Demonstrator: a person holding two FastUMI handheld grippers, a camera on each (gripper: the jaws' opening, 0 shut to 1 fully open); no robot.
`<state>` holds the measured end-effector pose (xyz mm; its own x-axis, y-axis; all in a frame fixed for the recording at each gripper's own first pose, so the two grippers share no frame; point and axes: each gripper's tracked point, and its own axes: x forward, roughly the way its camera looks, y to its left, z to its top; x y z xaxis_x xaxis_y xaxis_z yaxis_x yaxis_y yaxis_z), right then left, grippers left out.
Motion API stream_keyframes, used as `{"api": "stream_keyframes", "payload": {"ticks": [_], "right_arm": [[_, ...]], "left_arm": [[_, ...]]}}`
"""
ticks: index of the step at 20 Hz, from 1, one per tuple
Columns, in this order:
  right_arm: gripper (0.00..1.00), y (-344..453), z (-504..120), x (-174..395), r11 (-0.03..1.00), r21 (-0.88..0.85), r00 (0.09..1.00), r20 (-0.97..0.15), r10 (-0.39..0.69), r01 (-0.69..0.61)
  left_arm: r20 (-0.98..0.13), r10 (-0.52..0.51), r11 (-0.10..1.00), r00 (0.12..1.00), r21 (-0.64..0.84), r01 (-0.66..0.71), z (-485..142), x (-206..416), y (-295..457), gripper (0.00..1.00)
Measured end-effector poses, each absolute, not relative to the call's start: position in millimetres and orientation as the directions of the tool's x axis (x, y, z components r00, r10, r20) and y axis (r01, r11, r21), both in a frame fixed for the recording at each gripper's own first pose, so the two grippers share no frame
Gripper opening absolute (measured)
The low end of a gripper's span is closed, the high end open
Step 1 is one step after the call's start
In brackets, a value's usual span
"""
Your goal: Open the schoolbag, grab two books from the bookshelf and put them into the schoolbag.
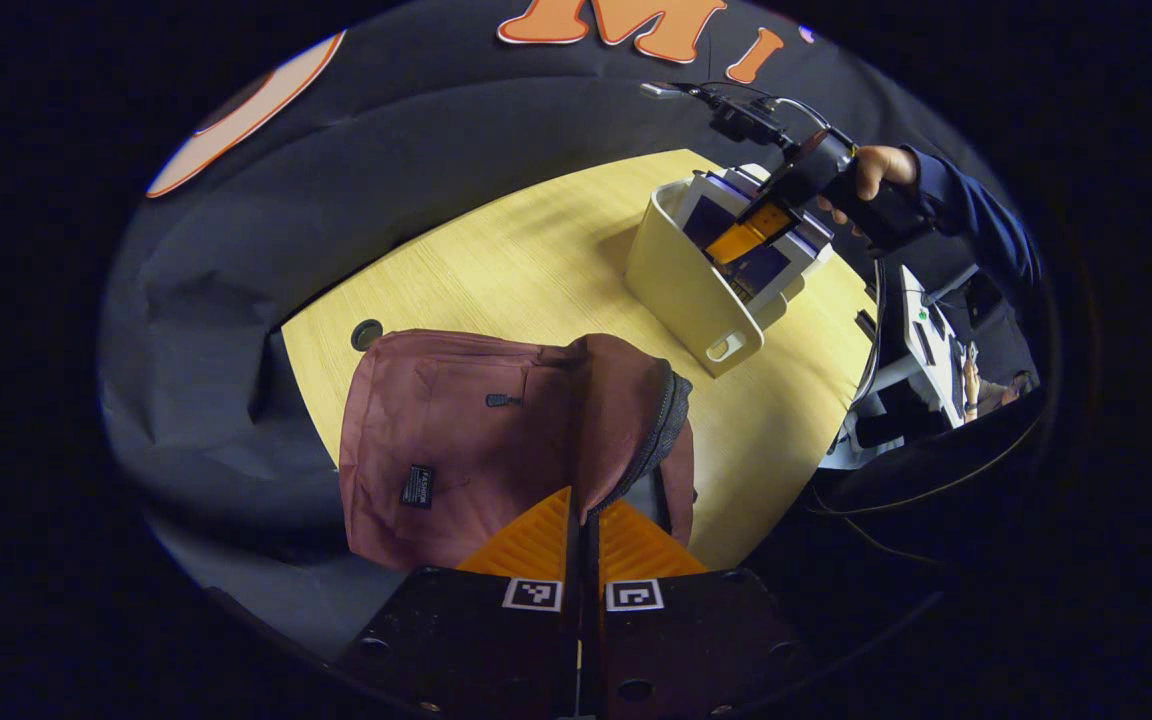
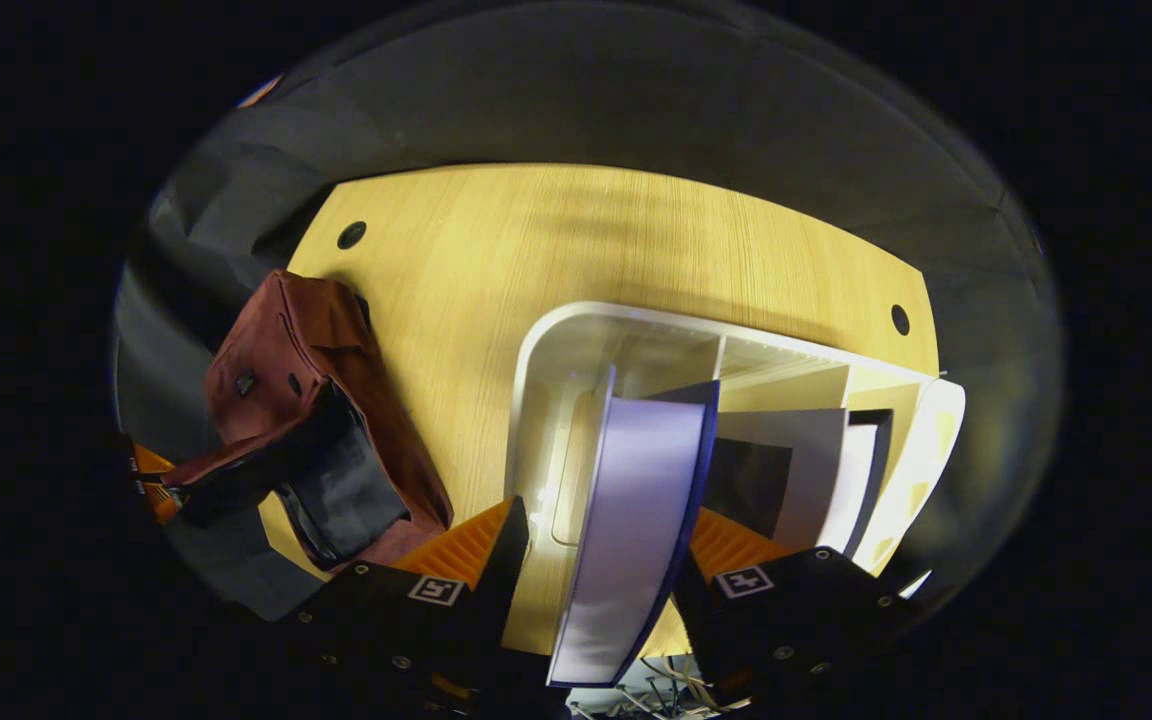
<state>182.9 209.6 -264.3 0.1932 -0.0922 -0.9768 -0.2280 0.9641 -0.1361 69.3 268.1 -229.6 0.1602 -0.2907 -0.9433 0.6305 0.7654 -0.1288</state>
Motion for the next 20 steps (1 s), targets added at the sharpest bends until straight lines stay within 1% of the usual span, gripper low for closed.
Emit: {"api": "stream_keyframes", "payload": {"ticks": [1,2,3,4,7,8,11,15,20], "right_arm": [[0.69,207,-271,180,0.962,-0.148,0.174,-0.979,-0.109,-0.231],[0.6,203,-277,176,0.958,-0.162,0.158,-0.979,-0.126,-0.236],[0.74,202,-282,172,0.959,-0.162,0.137,-0.982,-0.133,-0.231],[0.55,202,-286,168,0.963,-0.159,0.128,-0.983,-0.133,-0.218],[0.37,200,-283,165,0.971,-0.145,0.125,-0.984,-0.123,-0.187],[0.36,199,-279,166,0.973,-0.146,0.132,-0.983,-0.124,-0.176],[0.5,197,-265,163,0.976,-0.138,0.145,-0.983,-0.114,-0.17],[0.49,198,-233,155,0.979,-0.115,0.178,-0.98,-0.084,-0.167],[0.5,202,-164,147,0.985,-0.078,0.279,-0.96,-0.032,-0.155]], "left_arm": [[-0.944,-0.291,0.768,0.157,-0.132,0.627,-231,70,268,0.02],[-0.943,-0.297,0.767,0.147,-0.144,0.625,-232,70,267,0.02],[-0.944,-0.297,0.765,0.143,-0.145,0.628,-232,71,268,0.02],[-0.945,-0.293,0.765,0.144,-0.142,0.628,-234,71,269,0.02],[-0.947,-0.288,0.76,0.145,-0.134,0.636,-231,72,270,0.02],[-0.947,-0.286,0.758,0.145,-0.131,0.639,-231,72,269,0.02],[-0.946,-0.288,0.755,0.148,-0.129,0.643,-230,72,268,0.02],[-0.944,-0.289,0.754,0.157,-0.124,0.645,-229,72,270,0.02],[-0.94,-0.301,0.753,0.161,-0.131,0.645,-226,69,272,0.02]]}}
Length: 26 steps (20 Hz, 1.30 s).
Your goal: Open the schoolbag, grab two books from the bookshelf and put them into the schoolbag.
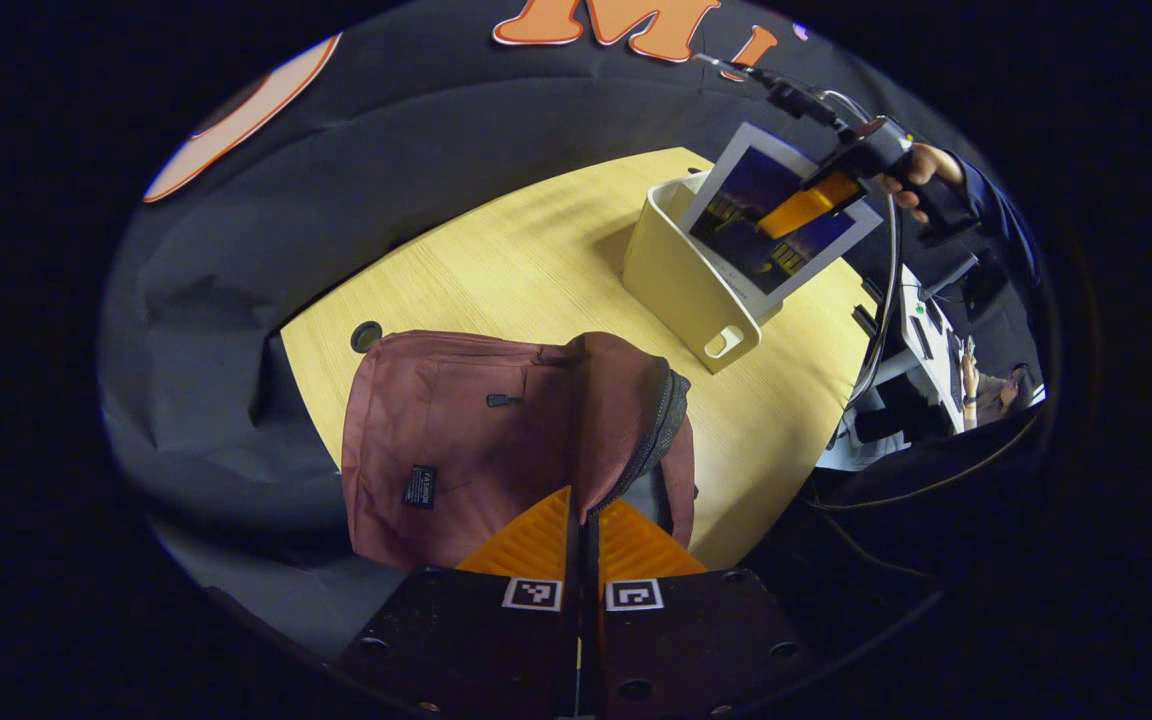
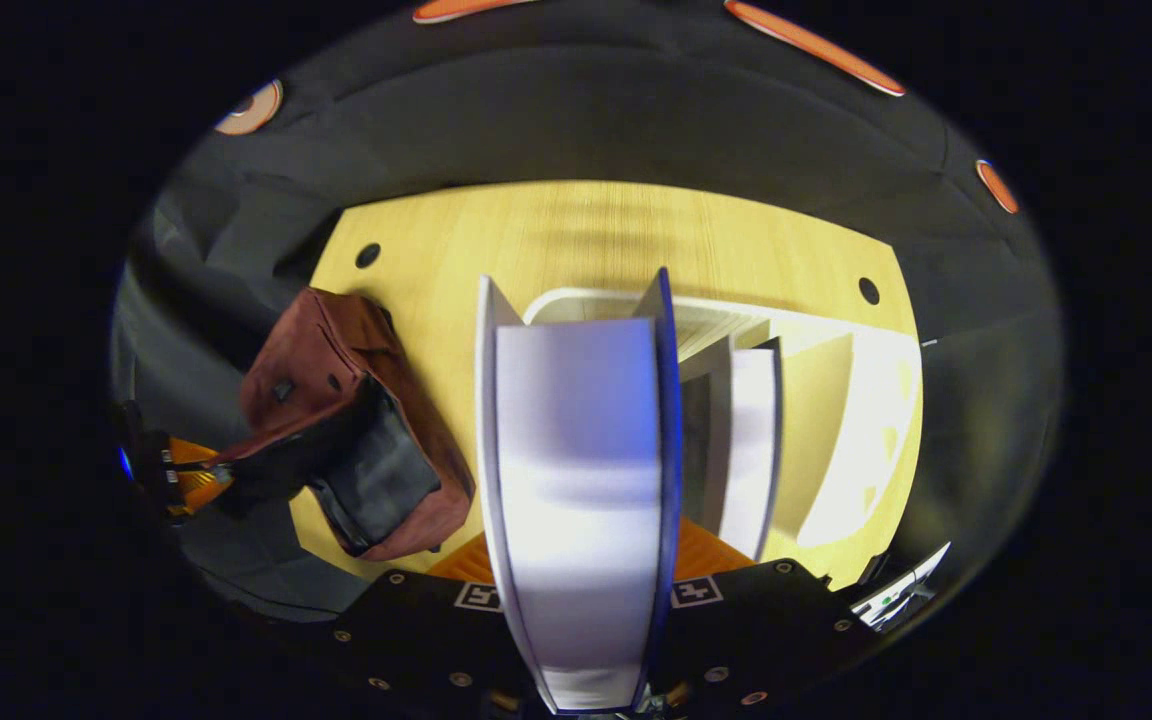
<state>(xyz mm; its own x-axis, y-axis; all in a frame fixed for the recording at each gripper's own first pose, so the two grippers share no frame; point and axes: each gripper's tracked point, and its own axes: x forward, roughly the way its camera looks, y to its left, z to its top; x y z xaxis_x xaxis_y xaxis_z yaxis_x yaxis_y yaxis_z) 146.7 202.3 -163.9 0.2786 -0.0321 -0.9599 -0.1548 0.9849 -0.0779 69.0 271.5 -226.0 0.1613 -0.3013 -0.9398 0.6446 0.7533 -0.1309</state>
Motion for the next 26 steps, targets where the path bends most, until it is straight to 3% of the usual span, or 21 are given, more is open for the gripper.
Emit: {"api": "stream_keyframes", "payload": {"ticks": [8,14,17,18,21,22,26], "right_arm": [[0.5,223,-81,107,0.986,0.008,0.409,-0.909,0.076,-0.166],[0.5,259,-64,91,0.976,0.166,0.479,-0.851,0.215,-0.144],[0.49,283,-82,85,0.958,0.262,0.486,-0.826,0.287,-0.12],[0.41,293,-90,79,0.946,0.305,0.481,-0.817,0.318,-0.108],[0.41,316,-124,65,0.912,0.404,0.459,-0.799,0.39,-0.072],[0.5,324,-138,61,0.9,0.433,0.449,-0.794,0.409,-0.054],[0.5,354,-187,42,0.808,0.589,0.431,-0.738,0.519,0.035]], "left_arm": [[-0.942,-0.293,0.731,0.166,-0.109,0.673,-212,75,281,0.02],[-0.946,-0.279,0.713,0.166,-0.088,0.696,-204,86,280,0.02],[-0.949,-0.27,0.702,0.162,-0.079,0.708,-202,86,280,0.02],[-0.95,-0.269,0.698,0.161,-0.077,0.712,-201,86,279,0.02],[-0.951,-0.265,0.692,0.159,-0.073,0.719,-197,88,274,0.02],[-0.951,-0.263,0.692,0.162,-0.069,0.719,-196,90,272,0.02],[-0.948,-0.271,0.702,0.167,-0.076,0.709,-192,93,268,0.02]]}}
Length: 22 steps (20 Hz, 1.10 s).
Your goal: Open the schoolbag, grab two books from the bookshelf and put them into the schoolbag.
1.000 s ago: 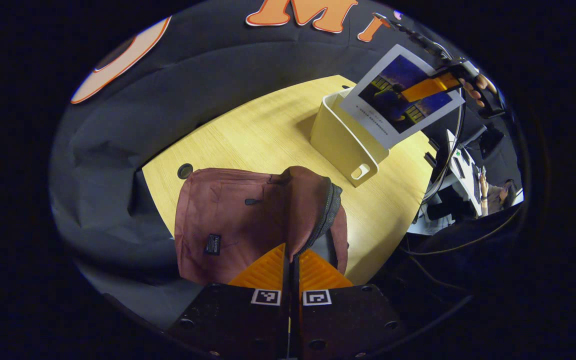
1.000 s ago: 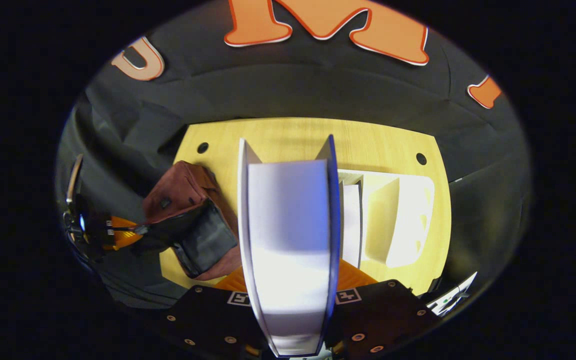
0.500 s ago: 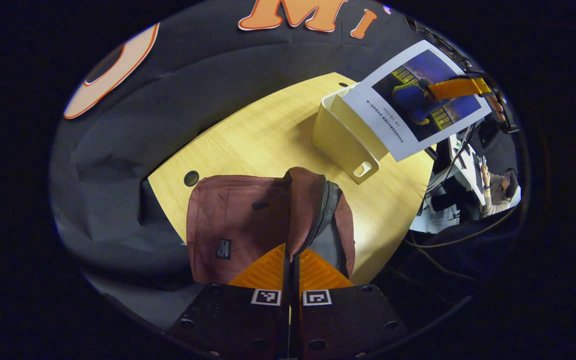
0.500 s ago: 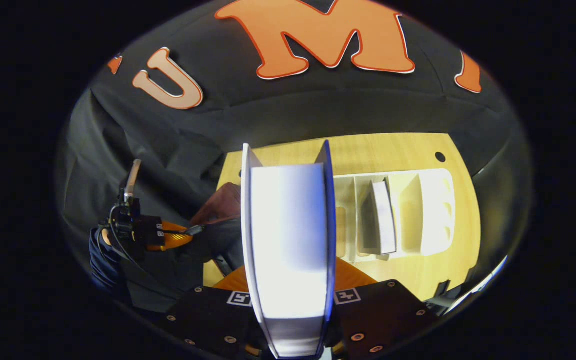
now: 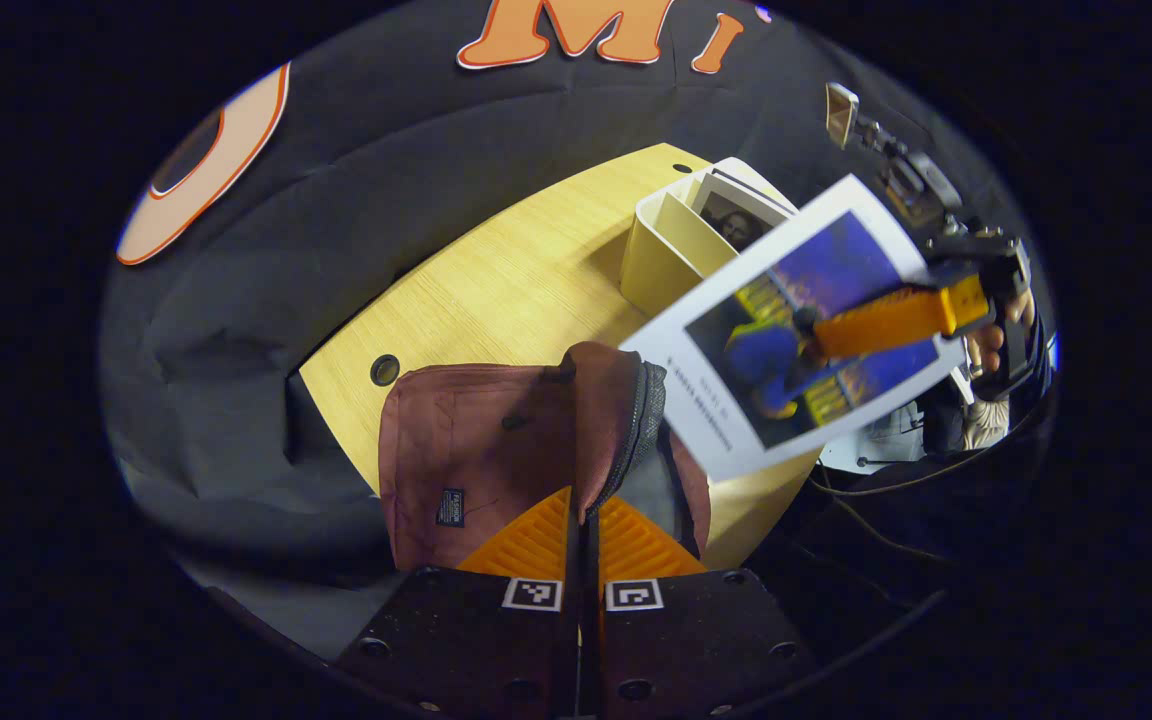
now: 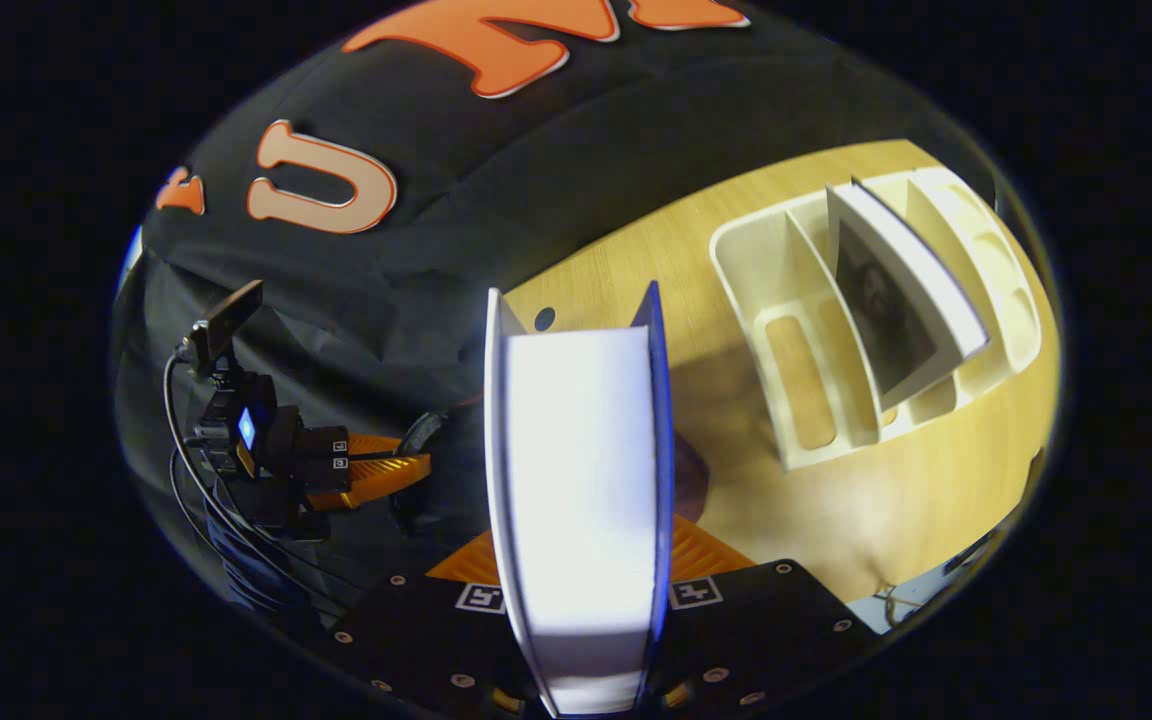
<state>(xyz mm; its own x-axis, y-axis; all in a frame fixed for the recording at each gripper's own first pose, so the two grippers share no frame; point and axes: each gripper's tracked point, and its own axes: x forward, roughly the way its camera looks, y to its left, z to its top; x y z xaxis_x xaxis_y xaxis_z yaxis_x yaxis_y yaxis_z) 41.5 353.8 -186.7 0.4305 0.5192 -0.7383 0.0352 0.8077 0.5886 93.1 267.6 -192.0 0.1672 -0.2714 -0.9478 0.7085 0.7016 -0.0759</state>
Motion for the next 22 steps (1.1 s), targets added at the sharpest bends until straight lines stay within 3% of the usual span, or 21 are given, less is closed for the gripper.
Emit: {"api": "stream_keyframes", "payload": {"ticks": [3,8,12,14,15,16,22], "right_arm": [[0.5,376,-210,36,0.725,0.684,0.436,-0.679,0.591,0.083],[0.51,400,-237,51,0.648,0.753,0.487,-0.611,0.624,0.115],[0.51,409,-272,53,0.658,0.735,0.473,-0.643,0.602,0.162],[0.51,418,-273,56,0.617,0.768,0.473,-0.614,0.632,0.173],[0.41,424,-274,60,0.604,0.779,0.475,-0.601,0.643,0.168],[0.51,428,-282,64,0.61,0.777,0.481,-0.6,0.639,0.159],[0.51,456,-309,89,0.562,0.815,0.476,-0.554,0.683,0.142]], "left_arm": [[-0.948,-0.269,0.71,0.17,-0.076,0.7,-192,92,265,0.02],[-0.944,-0.277,0.717,0.179,-0.079,0.693,-189,92,259,0.02],[-0.947,-0.267,0.729,0.178,-0.077,0.68,-191,92,258,0.02],[-0.946,-0.276,0.729,0.169,-0.091,0.679,-194,93,256,0.02],[-0.945,-0.282,0.731,0.167,-0.099,0.675,-194,93,254,0.02],[-0.944,-0.283,0.731,0.168,-0.099,0.675,-194,93,252,0.02],[-0.941,-0.301,0.714,0.156,-0.114,0.69,-198,89,243,0.02]]}}
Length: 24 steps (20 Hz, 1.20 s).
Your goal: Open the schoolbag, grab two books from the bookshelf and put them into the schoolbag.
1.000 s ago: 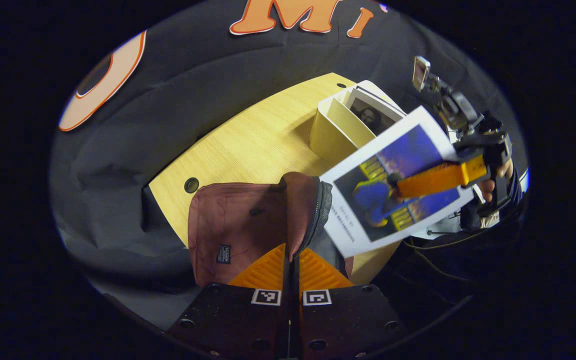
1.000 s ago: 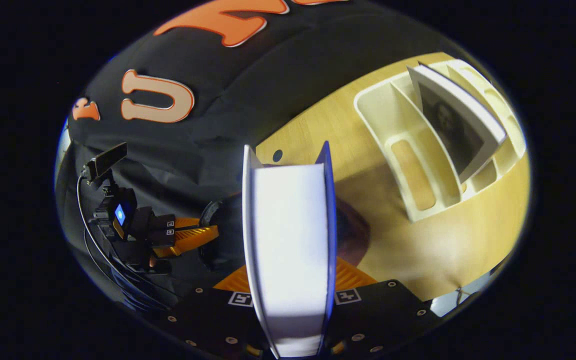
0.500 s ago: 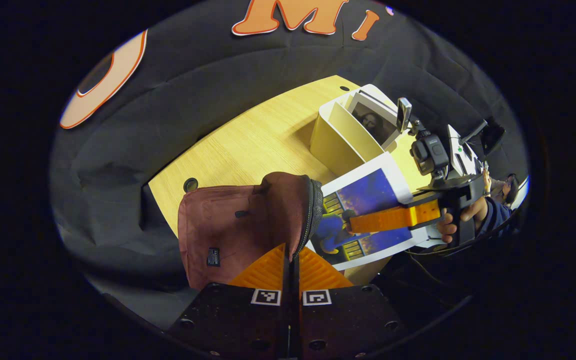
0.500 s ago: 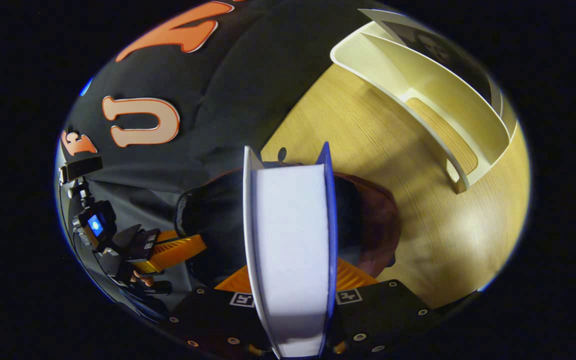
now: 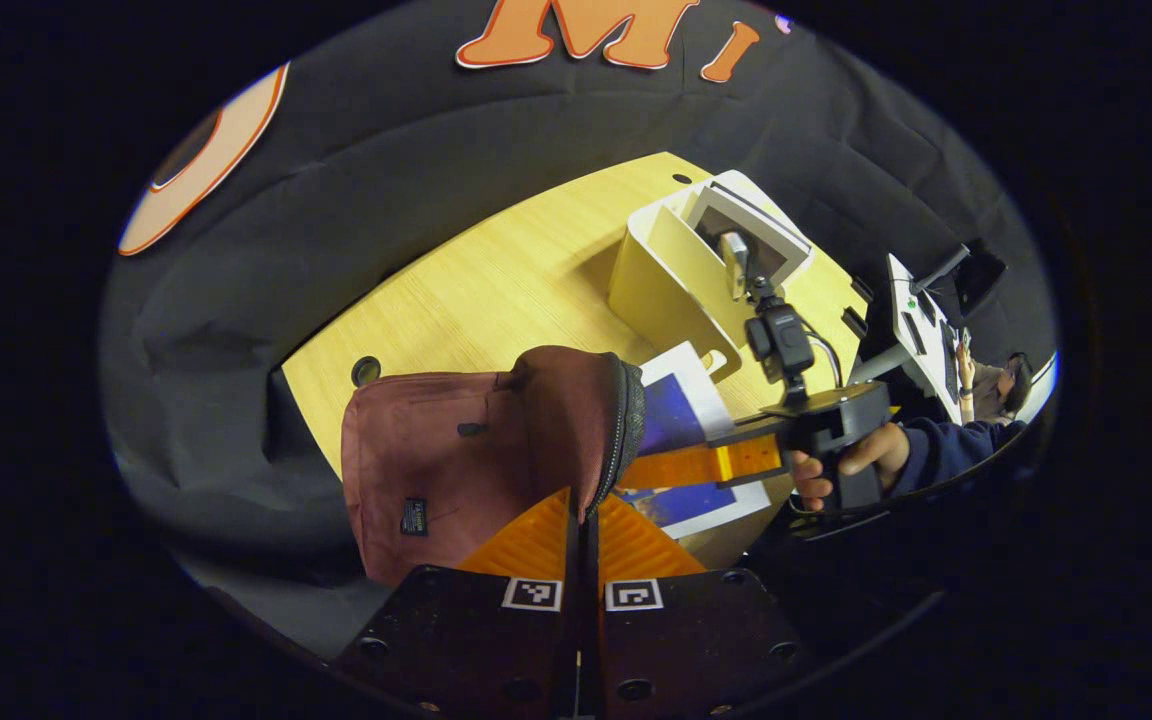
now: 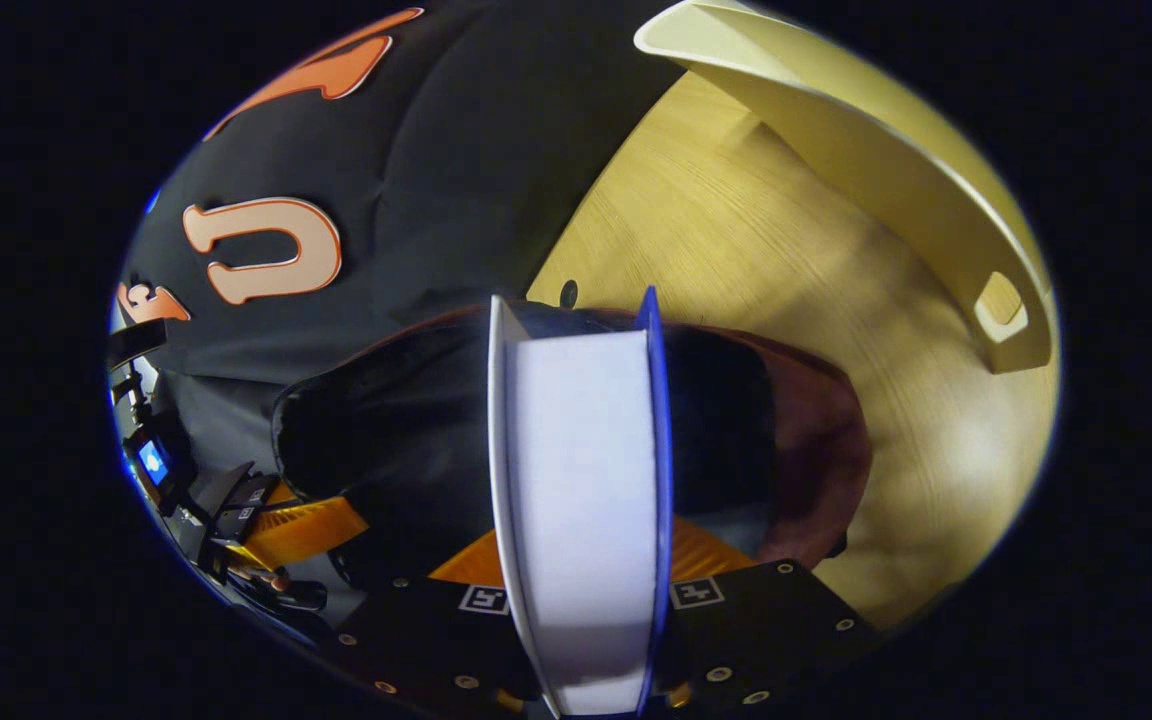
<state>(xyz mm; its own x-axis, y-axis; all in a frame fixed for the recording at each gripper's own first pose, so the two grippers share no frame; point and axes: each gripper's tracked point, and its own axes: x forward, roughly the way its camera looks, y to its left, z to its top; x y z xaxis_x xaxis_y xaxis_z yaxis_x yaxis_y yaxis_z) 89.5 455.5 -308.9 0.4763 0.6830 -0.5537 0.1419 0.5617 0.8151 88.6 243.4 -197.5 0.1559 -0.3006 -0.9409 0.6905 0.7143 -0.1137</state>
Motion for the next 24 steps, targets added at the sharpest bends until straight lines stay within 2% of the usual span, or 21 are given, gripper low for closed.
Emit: {"api": "stream_keyframes", "payload": {"ticks": [4,6,10,11,12,15,16,17,18,20,21,23,24], "right_arm": [[0.51,469,-325,97,0.56,0.816,0.501,-0.548,0.67,0.143],[0.4,476,-332,110,0.566,0.812,0.544,-0.54,0.642,0.138],[0.41,478,-340,122,0.578,0.8,0.592,-0.546,0.593,0.16],[0.46,479,-340,126,0.573,0.802,0.61,-0.541,0.579,0.168],[0.41,479,-341,126,0.57,0.801,0.623,-0.542,0.564,0.182],[0.41,485,-348,129,0.579,0.795,0.634,-0.545,0.548,0.183],[0.3,489,-349,125,0.572,0.798,0.626,-0.548,0.555,0.19],[0.53,494,-353,128,0.561,0.803,0.616,-0.548,0.567,0.198],[0.42,492,-349,124,0.556,0.806,0.613,-0.548,0.569,0.205],[0.45,492,-347,126,0.574,0.793,0.621,-0.557,0.551,0.202],[0.33,491,-347,126,0.585,0.787,0.624,-0.56,0.545,0.194],[0.45,485,-349,121,0.607,0.768,0.615,-0.583,0.531,0.204],[0.65,481,-350,117,0.61,0.764,0.615,-0.589,0.525,0.21]], "left_arm": [[-0.942,-0.3,0.691,0.147,-0.108,0.714,-201,83,235,0.02],[-0.94,-0.31,0.685,0.143,-0.116,0.719,-201,79,230,0.02],[-0.934,-0.327,0.695,0.142,-0.136,0.706,-204,75,228,0.02],[-0.933,-0.331,0.697,0.143,-0.139,0.704,-203,74,227,0.02],[-0.932,-0.331,0.699,0.145,-0.139,0.702,-203,74,228,0.02],[-0.93,-0.337,0.702,0.15,-0.141,0.698,-203,72,229,0.02],[-0.929,-0.336,0.702,0.153,-0.138,0.699,-205,74,230,0.02],[-0.928,-0.337,0.707,0.157,-0.139,0.694,-204,74,230,0.02],[-0.928,-0.337,0.704,0.161,-0.134,0.698,-204,74,231,0.02],[-0.926,-0.34,0.703,0.167,-0.133,0.699,-203,74,232,0.02],[-0.925,-0.338,0.706,0.171,-0.13,0.696,-203,76,233,0.02],[-0.924,-0.338,0.715,0.179,-0.129,0.687,-204,77,235,0.02],[-0.922,-0.343,0.717,0.179,-0.134,0.684,-204,76,236,0.02]]}}
